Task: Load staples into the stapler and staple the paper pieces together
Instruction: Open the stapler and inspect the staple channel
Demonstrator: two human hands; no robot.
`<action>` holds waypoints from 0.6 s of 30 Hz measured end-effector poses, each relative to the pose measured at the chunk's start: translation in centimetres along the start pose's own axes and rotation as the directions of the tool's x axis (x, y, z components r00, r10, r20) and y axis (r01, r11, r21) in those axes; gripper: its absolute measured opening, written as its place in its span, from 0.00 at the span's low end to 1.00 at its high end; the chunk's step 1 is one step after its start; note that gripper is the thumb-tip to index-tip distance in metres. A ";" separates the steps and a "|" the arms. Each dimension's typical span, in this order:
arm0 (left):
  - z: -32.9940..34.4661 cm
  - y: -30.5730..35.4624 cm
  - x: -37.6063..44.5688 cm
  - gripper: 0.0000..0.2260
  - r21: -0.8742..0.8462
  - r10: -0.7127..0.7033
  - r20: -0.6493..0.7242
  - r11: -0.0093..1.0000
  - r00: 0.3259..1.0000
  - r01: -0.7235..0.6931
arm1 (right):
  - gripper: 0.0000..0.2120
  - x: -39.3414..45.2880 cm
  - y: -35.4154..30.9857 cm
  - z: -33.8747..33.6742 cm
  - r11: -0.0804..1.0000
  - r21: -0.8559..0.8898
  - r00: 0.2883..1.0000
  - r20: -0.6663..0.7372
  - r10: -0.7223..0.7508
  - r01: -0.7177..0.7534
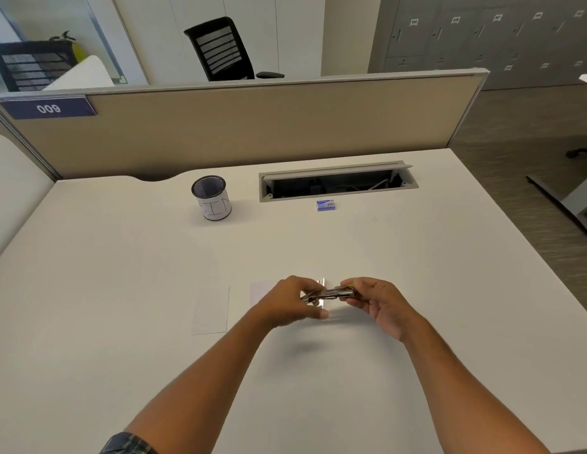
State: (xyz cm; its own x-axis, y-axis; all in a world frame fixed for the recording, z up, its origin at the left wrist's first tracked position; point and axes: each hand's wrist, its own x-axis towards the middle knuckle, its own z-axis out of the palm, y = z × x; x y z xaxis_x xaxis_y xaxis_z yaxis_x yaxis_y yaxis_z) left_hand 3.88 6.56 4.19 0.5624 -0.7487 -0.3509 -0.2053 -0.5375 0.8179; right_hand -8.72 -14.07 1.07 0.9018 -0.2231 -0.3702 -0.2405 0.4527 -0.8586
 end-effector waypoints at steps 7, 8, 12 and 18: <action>4.2 -3.5 -2.2 0.21 0.368 0.129 -0.032 0.924 0.991 -0.108 | 0.09 -2.2 0.2 0.3 0.730 -0.654 0.981 0.134 -0.143 0.196; 4.6 -3.6 -2.4 0.16 0.381 0.122 -0.026 0.919 0.992 -0.103 | 0.10 -2.4 0.3 0.6 0.693 -0.687 0.976 0.151 -0.158 0.219; 5.4 -4.2 -3.0 0.07 0.495 0.173 -0.055 0.860 0.983 -0.124 | 0.11 -2.6 0.7 0.8 0.567 -0.769 0.956 0.232 -0.182 0.295; 5.5 -4.3 -3.2 0.08 0.413 0.176 -0.103 0.903 0.979 -0.119 | 0.15 -2.5 1.7 0.6 0.511 -0.818 0.965 0.212 -0.154 0.262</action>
State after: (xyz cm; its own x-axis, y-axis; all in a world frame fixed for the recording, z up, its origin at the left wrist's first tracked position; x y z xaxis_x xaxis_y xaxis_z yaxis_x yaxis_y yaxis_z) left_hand -1.47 9.13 -0.68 0.5973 -0.7874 -0.1526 -0.5829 -0.5568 0.5918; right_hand -11.20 -12.18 0.73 0.9835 -0.1016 -0.1497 -0.1809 -0.5334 -0.8263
